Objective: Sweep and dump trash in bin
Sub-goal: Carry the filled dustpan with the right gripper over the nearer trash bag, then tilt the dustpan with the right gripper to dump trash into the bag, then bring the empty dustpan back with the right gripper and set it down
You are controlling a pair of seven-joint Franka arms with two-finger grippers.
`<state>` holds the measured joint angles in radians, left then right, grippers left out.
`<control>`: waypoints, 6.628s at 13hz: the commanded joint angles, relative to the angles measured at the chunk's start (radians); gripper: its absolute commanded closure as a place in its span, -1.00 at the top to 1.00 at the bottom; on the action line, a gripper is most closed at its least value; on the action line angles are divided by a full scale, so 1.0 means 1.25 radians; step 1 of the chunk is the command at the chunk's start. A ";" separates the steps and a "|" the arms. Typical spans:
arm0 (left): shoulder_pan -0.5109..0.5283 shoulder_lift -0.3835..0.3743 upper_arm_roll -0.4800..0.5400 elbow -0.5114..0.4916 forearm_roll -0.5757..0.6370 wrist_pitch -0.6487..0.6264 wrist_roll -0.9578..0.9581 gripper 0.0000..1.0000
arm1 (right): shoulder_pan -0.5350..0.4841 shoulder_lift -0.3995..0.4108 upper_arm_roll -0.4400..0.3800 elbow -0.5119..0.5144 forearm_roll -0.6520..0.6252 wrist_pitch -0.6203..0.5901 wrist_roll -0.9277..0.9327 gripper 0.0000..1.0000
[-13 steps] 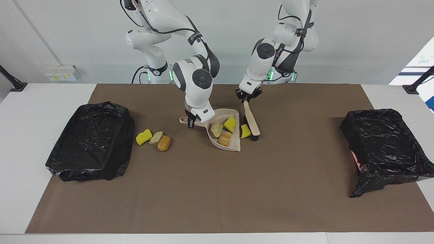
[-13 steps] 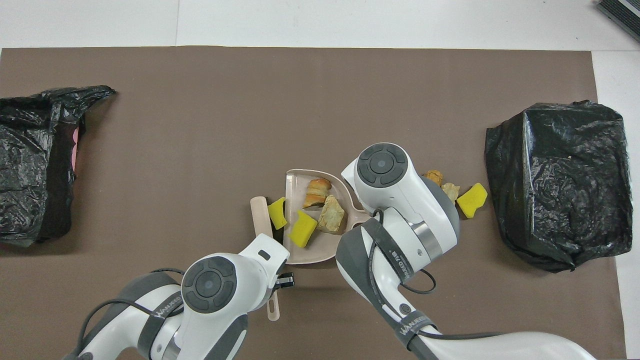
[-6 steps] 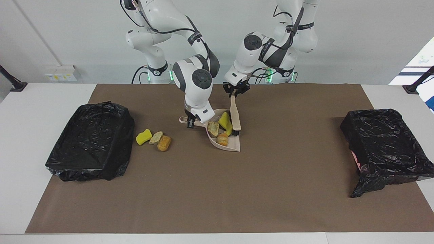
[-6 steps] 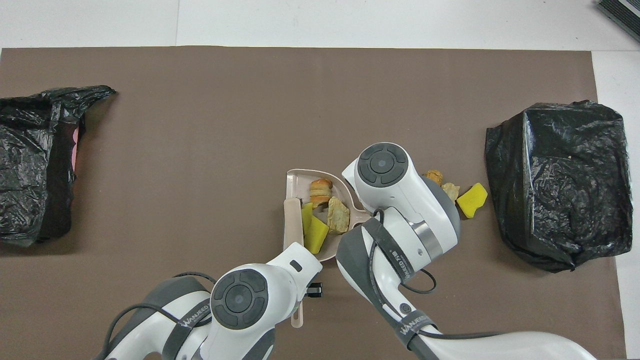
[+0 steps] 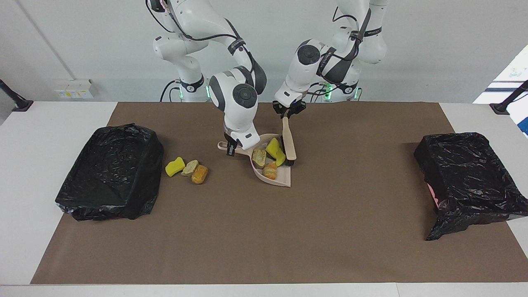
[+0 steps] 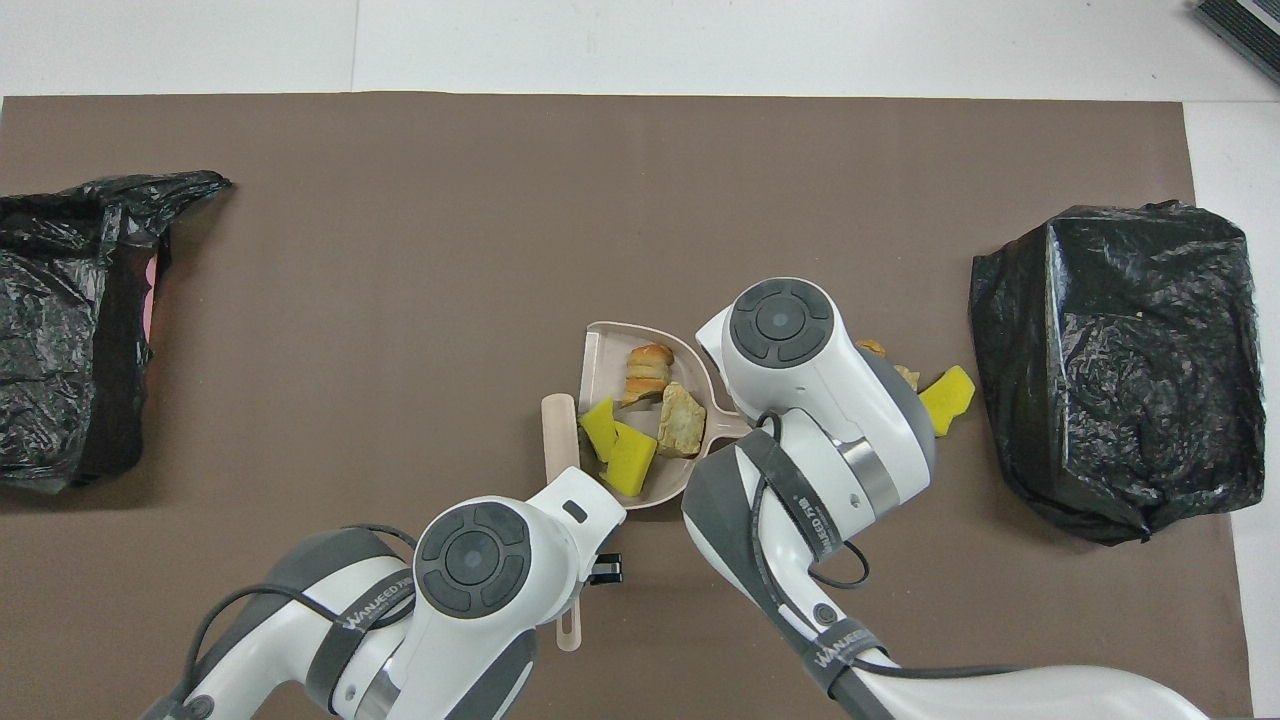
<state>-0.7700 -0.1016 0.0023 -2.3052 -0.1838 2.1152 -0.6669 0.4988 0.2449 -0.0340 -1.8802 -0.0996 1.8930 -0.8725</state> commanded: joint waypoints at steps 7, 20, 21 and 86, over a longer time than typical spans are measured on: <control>0.028 -0.039 -0.008 0.089 0.086 -0.167 -0.066 -1.00 | -0.091 -0.054 0.006 -0.003 0.028 -0.011 -0.013 -1.00; -0.281 -0.126 -0.014 -0.174 0.082 0.086 -0.353 -1.00 | -0.502 -0.125 -0.005 0.157 0.150 -0.155 -0.242 -1.00; -0.281 -0.131 -0.014 -0.194 0.081 0.107 -0.354 -1.00 | -0.540 -0.126 -0.006 0.157 0.147 -0.164 -0.282 -1.00; 0.587 0.062 -0.078 0.681 0.127 -0.552 0.585 1.00 | -0.017 0.273 0.096 0.488 0.181 -0.060 1.053 -1.00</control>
<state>-0.0471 -0.0014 -0.0866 -1.4336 -0.0189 1.4369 0.0538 0.4576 0.4715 0.0727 -1.4227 0.0999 1.8153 0.3067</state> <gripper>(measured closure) 0.000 0.670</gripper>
